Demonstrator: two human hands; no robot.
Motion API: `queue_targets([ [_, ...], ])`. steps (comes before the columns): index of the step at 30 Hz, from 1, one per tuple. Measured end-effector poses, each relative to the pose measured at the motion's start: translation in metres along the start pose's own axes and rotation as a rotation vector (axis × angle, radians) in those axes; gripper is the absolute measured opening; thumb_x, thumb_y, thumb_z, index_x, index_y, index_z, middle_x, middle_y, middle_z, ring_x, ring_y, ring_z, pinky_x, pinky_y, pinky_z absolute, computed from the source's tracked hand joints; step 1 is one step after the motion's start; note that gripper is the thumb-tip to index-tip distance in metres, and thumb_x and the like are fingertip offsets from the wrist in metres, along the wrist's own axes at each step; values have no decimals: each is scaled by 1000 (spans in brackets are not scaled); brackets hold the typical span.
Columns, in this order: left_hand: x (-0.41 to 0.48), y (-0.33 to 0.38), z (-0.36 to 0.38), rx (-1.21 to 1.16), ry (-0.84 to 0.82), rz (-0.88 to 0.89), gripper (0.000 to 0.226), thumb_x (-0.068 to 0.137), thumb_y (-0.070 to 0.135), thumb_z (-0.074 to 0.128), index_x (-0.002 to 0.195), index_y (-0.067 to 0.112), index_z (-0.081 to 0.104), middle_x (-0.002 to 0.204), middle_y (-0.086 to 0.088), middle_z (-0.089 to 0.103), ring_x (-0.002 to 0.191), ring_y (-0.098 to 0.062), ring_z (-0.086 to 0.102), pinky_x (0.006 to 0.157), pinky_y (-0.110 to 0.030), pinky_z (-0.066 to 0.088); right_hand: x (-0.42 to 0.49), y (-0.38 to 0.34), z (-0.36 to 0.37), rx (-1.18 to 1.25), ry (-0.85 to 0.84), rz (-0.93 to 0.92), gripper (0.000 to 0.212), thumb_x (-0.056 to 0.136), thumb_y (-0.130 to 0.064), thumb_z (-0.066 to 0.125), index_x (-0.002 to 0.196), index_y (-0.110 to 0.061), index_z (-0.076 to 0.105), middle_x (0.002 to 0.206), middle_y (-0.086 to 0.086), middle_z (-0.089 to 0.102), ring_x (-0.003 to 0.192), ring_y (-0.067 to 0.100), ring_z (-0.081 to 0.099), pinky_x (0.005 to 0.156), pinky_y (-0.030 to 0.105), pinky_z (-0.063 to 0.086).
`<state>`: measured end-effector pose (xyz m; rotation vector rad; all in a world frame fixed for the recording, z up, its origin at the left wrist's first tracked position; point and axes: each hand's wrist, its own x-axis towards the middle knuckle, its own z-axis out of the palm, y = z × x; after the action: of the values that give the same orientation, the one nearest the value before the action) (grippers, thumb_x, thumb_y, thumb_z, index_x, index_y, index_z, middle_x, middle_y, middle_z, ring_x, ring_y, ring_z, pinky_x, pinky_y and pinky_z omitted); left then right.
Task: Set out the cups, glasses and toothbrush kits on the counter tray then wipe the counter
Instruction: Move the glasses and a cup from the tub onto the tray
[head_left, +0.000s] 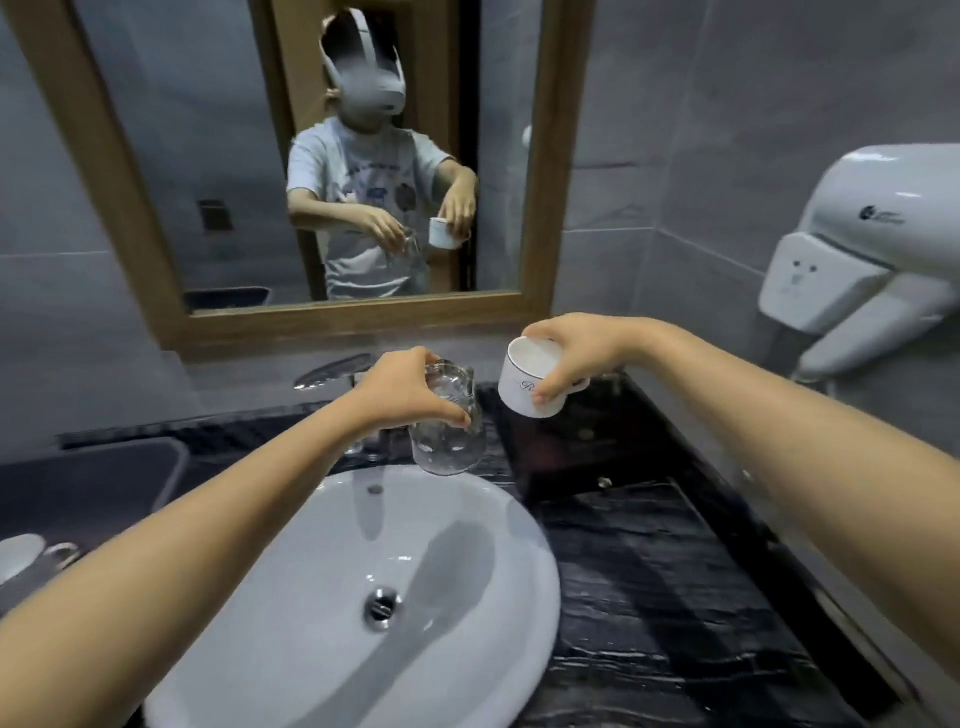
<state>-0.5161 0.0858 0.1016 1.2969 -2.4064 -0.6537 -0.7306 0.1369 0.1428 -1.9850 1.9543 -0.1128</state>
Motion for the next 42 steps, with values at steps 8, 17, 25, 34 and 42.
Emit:
queue_targets([
  [8, 50, 34, 57, 10, -42, -16, 54, 56, 36, 84, 91, 14, 49, 89, -2, 54, 81, -17, 49, 72, -33, 43, -1, 80, 11, 4, -2, 95, 73, 71, -37, 76, 132, -12, 44, 126, 2, 52, 114, 24, 52, 96, 41, 47],
  [17, 134, 34, 105, -29, -68, -21, 63, 55, 33, 84, 105, 8, 57, 98, -3, 62, 86, -18, 55, 69, -28, 43, 28, 146, 48, 81, 1, 195, 51, 67, -36, 78, 104, -18, 48, 107, -1, 50, 95, 20, 49, 73, 29, 39],
  [25, 213, 28, 149, -63, -55, -39, 71, 56, 33, 84, 113, 5, 53, 111, -9, 61, 102, -25, 56, 75, -30, 44, 50, 184, 71, 67, 19, 293, 72, 65, -36, 79, 125, -13, 46, 122, 6, 48, 115, 27, 48, 95, 39, 45],
  [34, 255, 18, 182, -21, -115, -38, 68, 57, 33, 85, 109, 4, 52, 109, -12, 61, 95, -24, 55, 72, -32, 44, 65, 202, 87, 83, 37, 343, 76, 65, -36, 80, 129, -16, 44, 125, 9, 49, 119, 28, 43, 97, 42, 44],
  [42, 268, 15, 189, -11, -146, -45, 65, 60, 35, 83, 107, 4, 51, 110, -12, 59, 91, -23, 51, 74, -36, 46, 66, 202, 89, 82, 26, 375, 83, 66, -37, 79, 134, -14, 39, 133, 9, 45, 125, 29, 40, 101, 46, 42],
])
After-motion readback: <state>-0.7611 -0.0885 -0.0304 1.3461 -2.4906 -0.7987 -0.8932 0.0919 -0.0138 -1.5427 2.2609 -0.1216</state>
